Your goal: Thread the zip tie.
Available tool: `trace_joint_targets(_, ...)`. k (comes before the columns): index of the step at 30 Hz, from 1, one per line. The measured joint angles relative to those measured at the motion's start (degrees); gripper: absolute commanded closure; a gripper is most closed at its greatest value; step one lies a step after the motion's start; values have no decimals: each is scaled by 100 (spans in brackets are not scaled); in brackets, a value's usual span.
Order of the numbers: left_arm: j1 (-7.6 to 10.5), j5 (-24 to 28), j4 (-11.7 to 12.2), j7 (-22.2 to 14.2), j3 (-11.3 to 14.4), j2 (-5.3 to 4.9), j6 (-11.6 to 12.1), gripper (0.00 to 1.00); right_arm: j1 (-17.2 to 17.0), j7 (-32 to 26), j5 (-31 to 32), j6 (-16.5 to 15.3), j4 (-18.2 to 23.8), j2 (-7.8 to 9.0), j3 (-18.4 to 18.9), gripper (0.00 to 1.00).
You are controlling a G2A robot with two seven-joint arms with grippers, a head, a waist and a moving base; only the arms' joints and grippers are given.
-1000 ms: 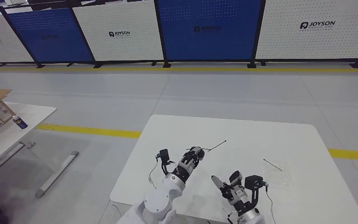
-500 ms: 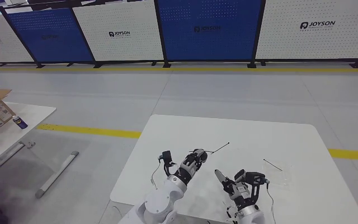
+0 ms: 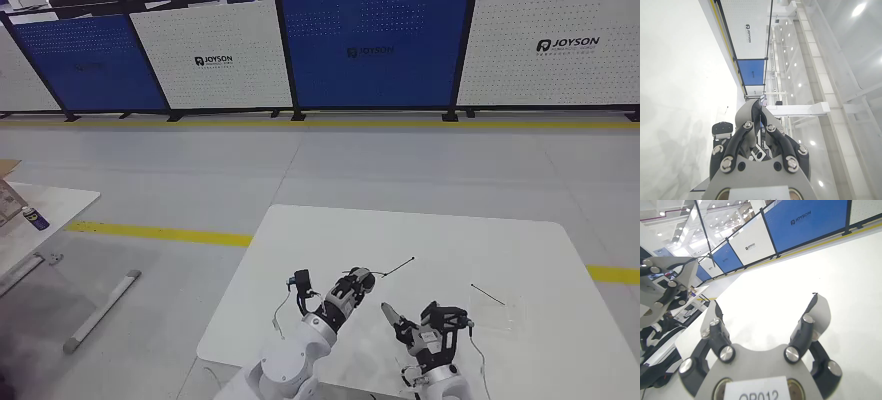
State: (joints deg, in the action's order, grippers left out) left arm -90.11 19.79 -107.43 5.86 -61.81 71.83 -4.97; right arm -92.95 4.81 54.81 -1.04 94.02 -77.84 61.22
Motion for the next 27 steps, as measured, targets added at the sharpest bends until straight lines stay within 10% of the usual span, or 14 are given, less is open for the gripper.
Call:
trace_joint_targets(14,19,-43,15,-83,85,18,24,100,37,-35,-53,40,43,2,74,0)
trace_joint_targets(18,4,-69,-22,-111,130,27,62,100,3,-11,-36,9,133,12,116,57)
trace_joint_targets(27,-13,-160,-26,-185,236,42,49,100,142,-388,-172,-127,116,-3,17,65)
